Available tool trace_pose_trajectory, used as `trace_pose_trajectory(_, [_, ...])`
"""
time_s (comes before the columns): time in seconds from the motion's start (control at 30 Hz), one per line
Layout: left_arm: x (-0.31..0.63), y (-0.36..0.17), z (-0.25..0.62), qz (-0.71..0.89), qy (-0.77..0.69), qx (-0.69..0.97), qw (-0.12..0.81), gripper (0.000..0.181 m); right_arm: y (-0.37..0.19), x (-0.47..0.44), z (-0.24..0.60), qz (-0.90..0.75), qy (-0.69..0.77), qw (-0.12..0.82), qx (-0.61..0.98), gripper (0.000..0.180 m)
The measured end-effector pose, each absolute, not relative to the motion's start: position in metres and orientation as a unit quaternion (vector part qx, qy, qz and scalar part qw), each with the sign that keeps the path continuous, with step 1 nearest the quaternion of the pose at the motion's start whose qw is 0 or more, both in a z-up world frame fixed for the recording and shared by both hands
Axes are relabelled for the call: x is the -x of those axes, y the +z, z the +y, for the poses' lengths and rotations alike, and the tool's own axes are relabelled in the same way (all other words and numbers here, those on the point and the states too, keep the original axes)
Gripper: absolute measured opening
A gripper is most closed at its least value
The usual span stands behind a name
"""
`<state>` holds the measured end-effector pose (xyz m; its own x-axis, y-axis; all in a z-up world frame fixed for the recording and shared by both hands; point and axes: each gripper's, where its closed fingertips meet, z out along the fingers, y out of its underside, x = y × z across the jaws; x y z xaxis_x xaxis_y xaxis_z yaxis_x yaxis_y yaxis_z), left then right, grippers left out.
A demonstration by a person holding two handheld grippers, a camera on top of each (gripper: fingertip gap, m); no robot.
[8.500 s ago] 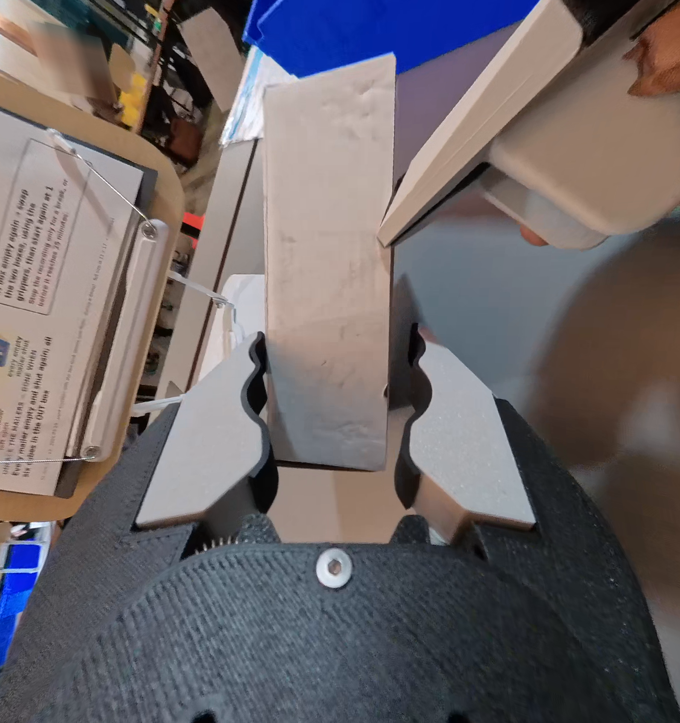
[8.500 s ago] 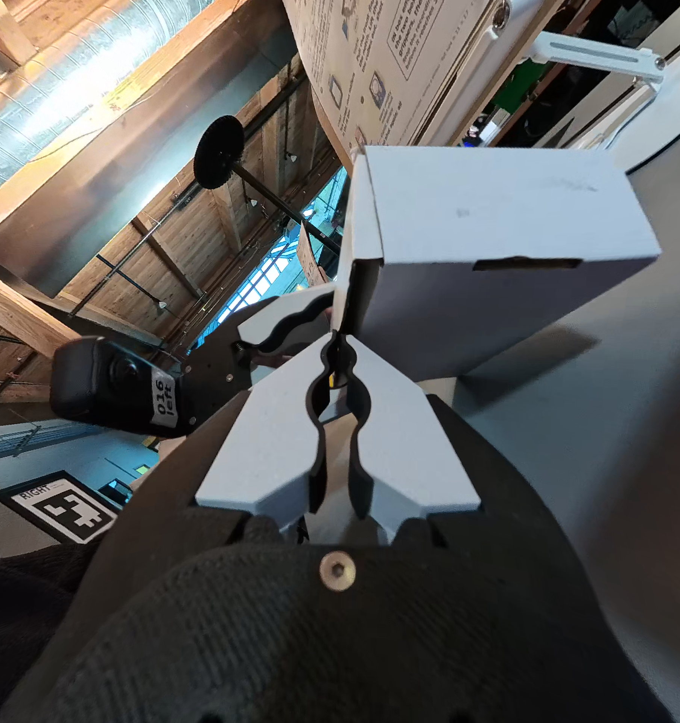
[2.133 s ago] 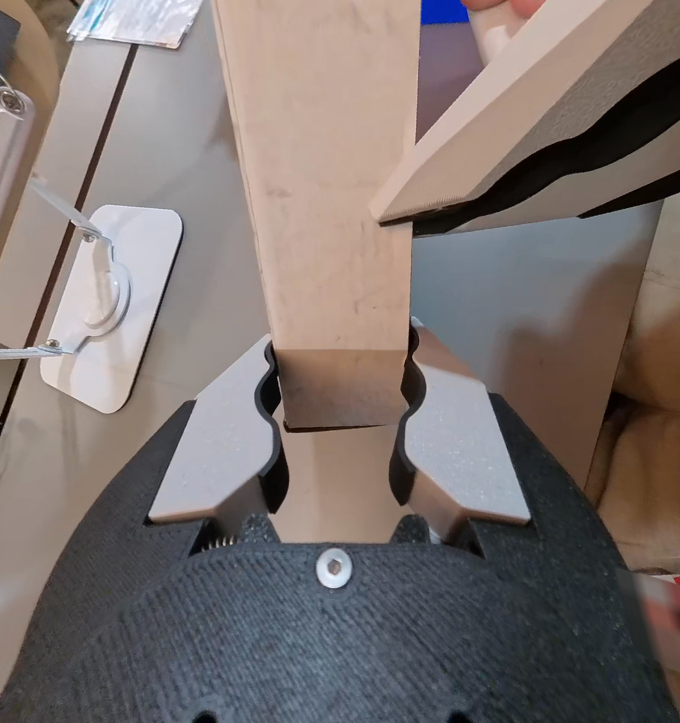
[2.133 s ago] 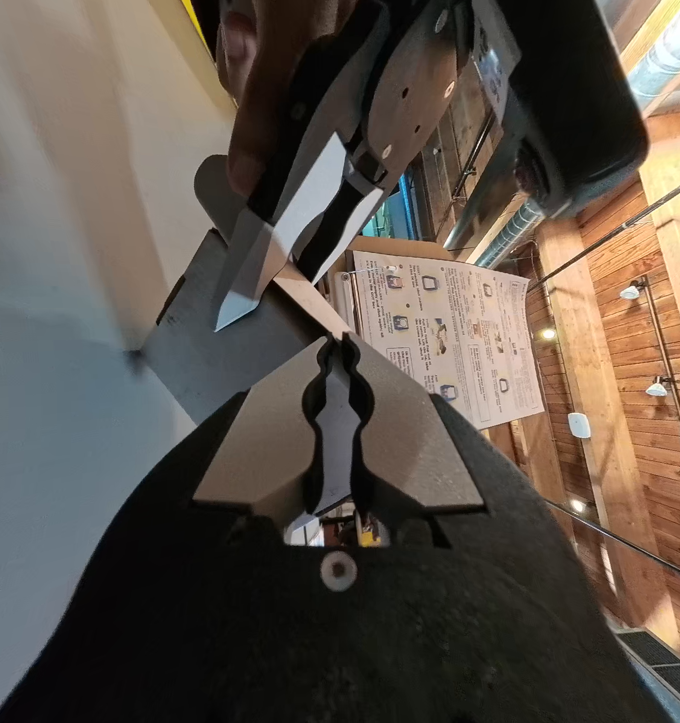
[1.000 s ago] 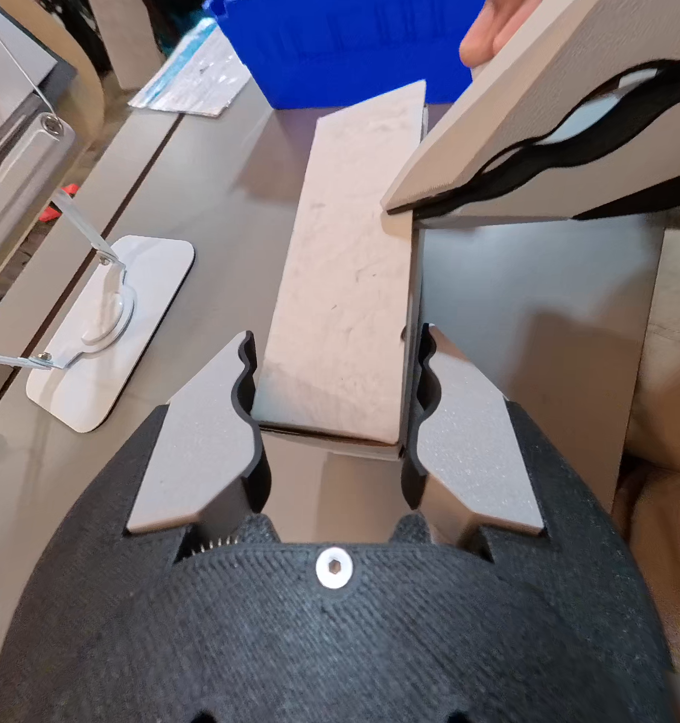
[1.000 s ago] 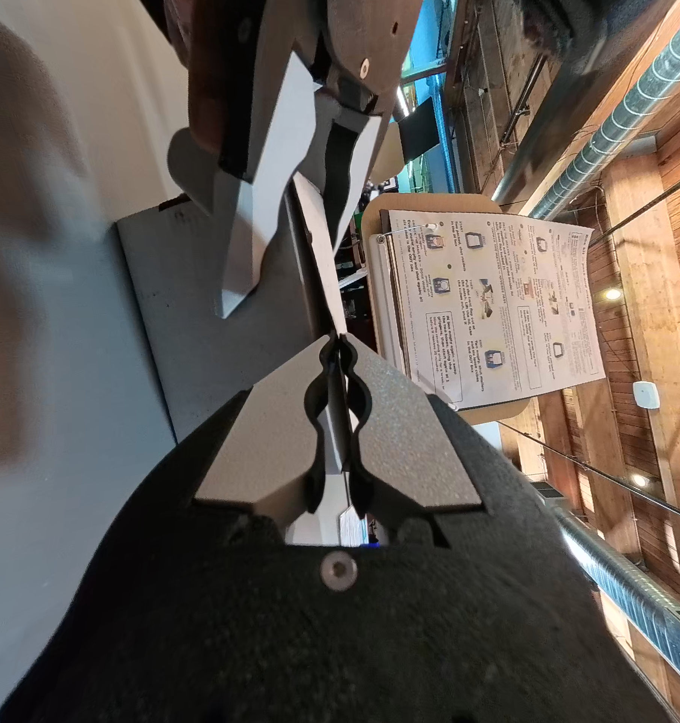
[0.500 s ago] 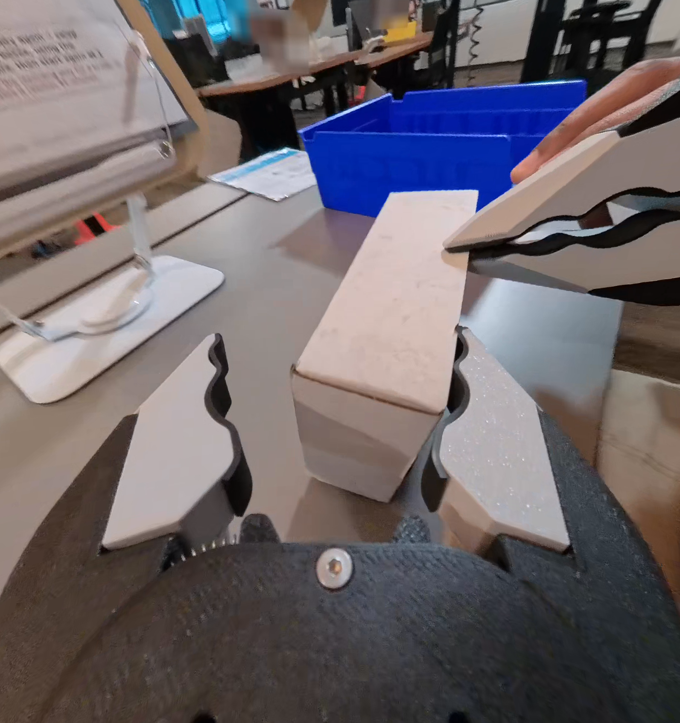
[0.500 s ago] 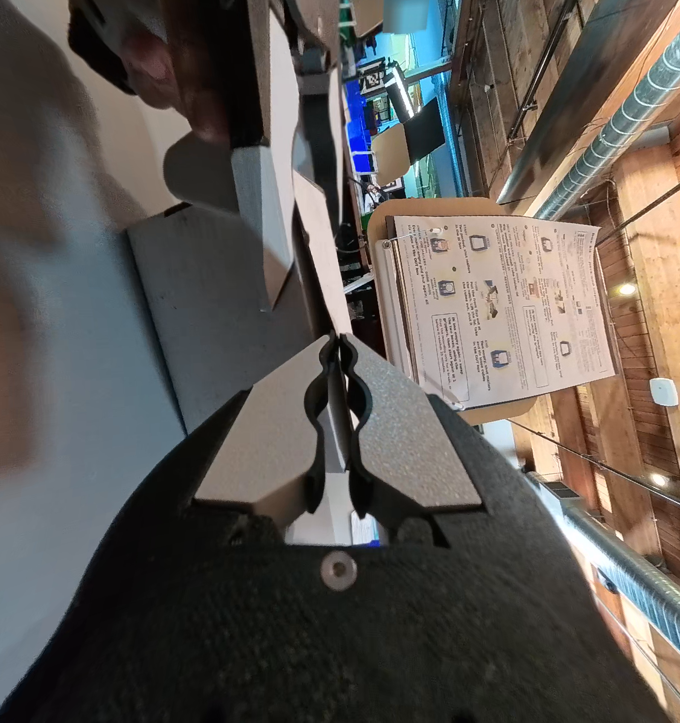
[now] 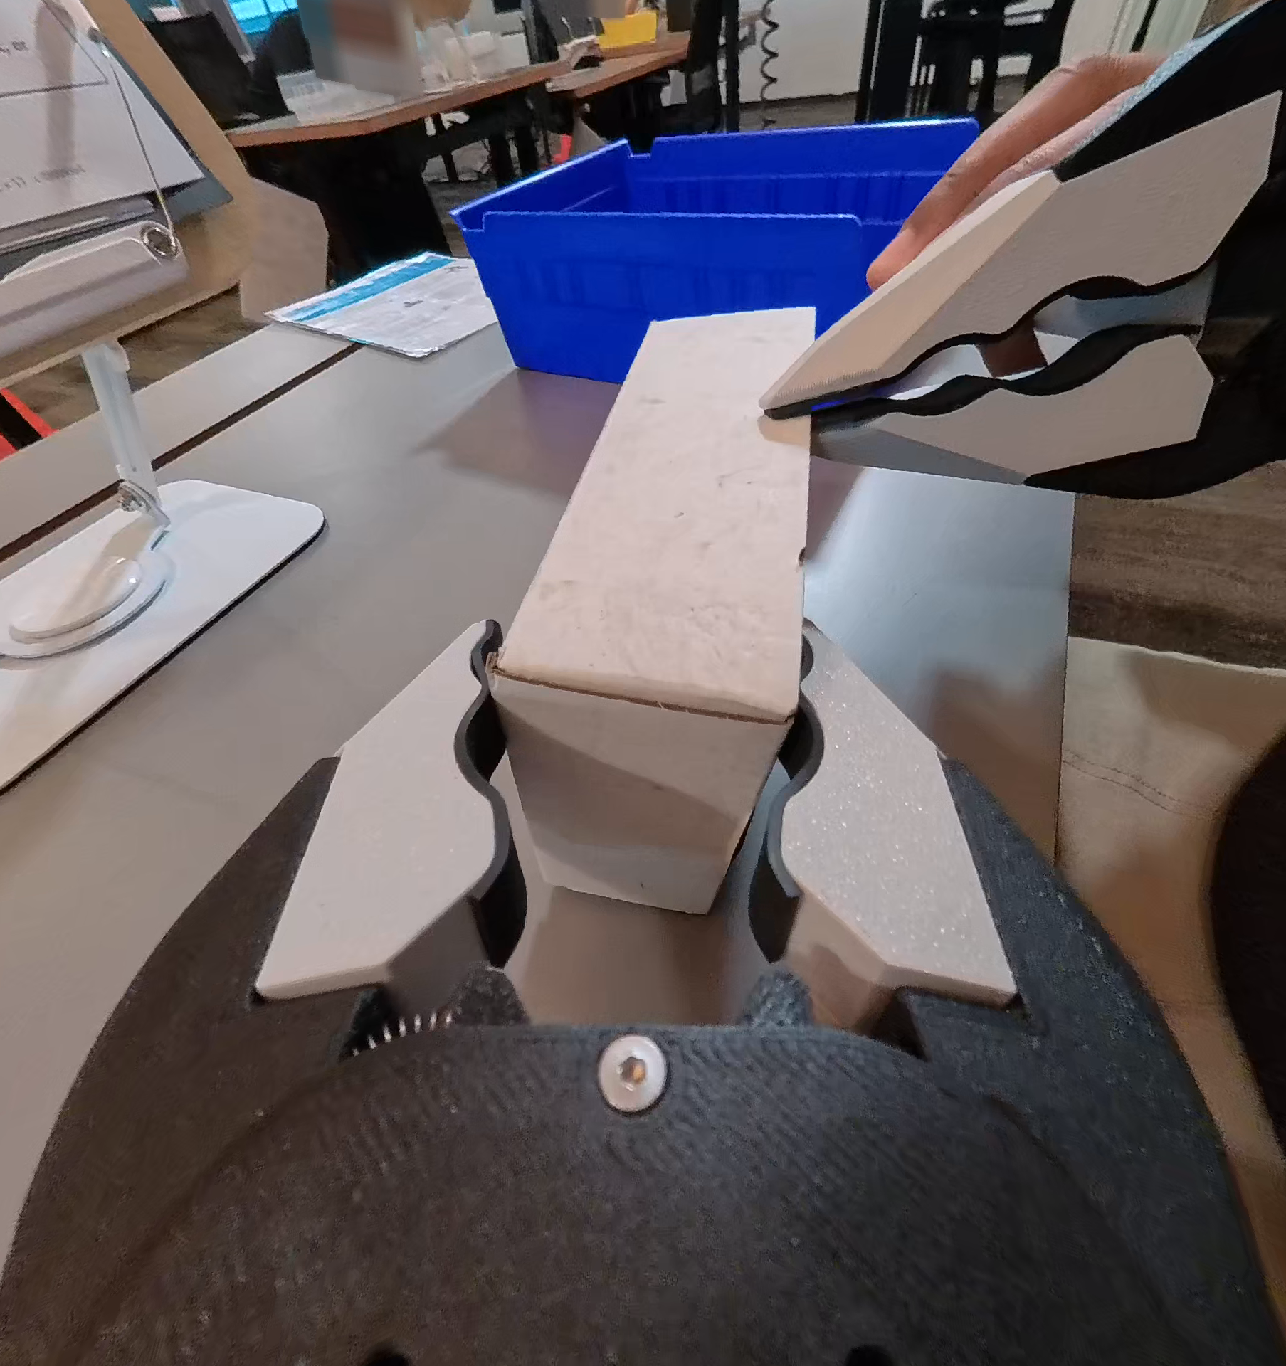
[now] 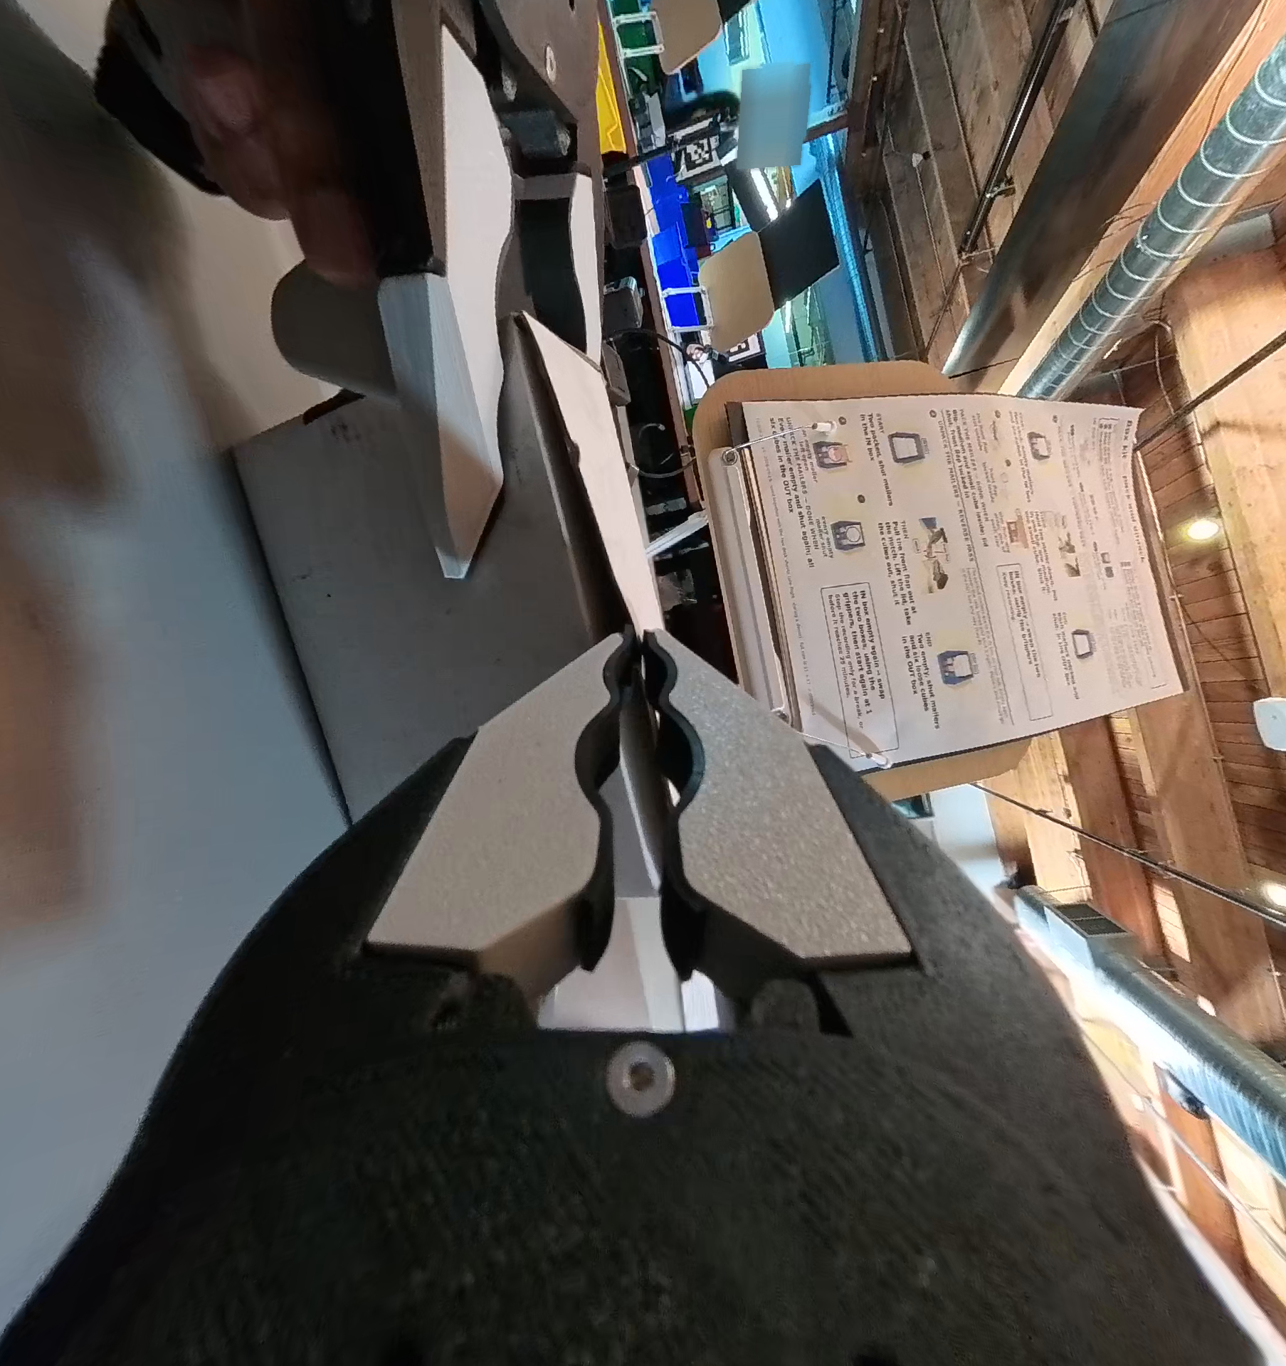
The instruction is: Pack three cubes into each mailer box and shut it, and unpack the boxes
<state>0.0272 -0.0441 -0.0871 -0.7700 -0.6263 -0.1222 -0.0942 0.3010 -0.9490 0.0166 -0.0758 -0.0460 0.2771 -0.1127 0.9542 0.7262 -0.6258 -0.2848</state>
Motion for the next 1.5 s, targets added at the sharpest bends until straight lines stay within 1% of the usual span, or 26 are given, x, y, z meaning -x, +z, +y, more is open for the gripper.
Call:
trace_pose_trajectory(0.23, [-0.027, -0.088, -0.045, 0.776, -0.534, 0.231, 0.243, 0.075, -0.045, -0.017, -0.077, -0.199, -0.525, 0.402, 0.724, 0.005])
trace_pose_trajectory(0.37, [-0.028, -0.088, -0.044, 0.776, -0.533, 0.234, 0.243, 0.074, -0.045, -0.018, -0.076, -0.215, -0.543, 0.381, 0.717, 0.004])
trace_pose_trajectory(0.53, [-0.028, -0.085, -0.045, 0.78, -0.522, 0.224, 0.263, 0.074, -0.044, -0.017, -0.077, -0.229, -0.543, 0.349, 0.729, 0.008])
trace_pose_trajectory(0.73, [-0.029, -0.085, -0.046, 0.78, -0.517, 0.229, 0.268, 0.075, -0.039, -0.02, -0.08, -0.215, -0.539, 0.353, 0.734, 0.021])
trace_pose_trajectory(0.87, [-0.031, -0.086, -0.042, 0.778, -0.517, 0.238, 0.266, 0.075, -0.037, -0.015, -0.079, -0.214, -0.528, 0.365, 0.737, 0.034])
trace_pose_trajectory(1.0, [-0.032, -0.087, -0.042, 0.778, -0.516, 0.24, 0.266, 0.074, -0.041, -0.013, -0.077, -0.217, -0.522, 0.364, 0.74, 0.04])
trace_pose_trajectory(1.33, [-0.031, -0.089, -0.045, 0.785, -0.507, 0.237, 0.267, 0.074, -0.039, -0.012, -0.075, -0.218, -0.521, 0.355, 0.745, 0.039])
trace_pose_trajectory(1.43, [-0.03, -0.089, -0.046, 0.785, -0.505, 0.236, 0.268, 0.073, -0.034, -0.01, -0.075, -0.22, -0.525, 0.36, 0.739, 0.034])
trace_pose_trajectory(1.5, [-0.03, -0.088, -0.047, 0.785, -0.506, 0.236, 0.269, 0.073, -0.035, -0.01, -0.075, -0.221, -0.524, 0.352, 0.743, 0.037])
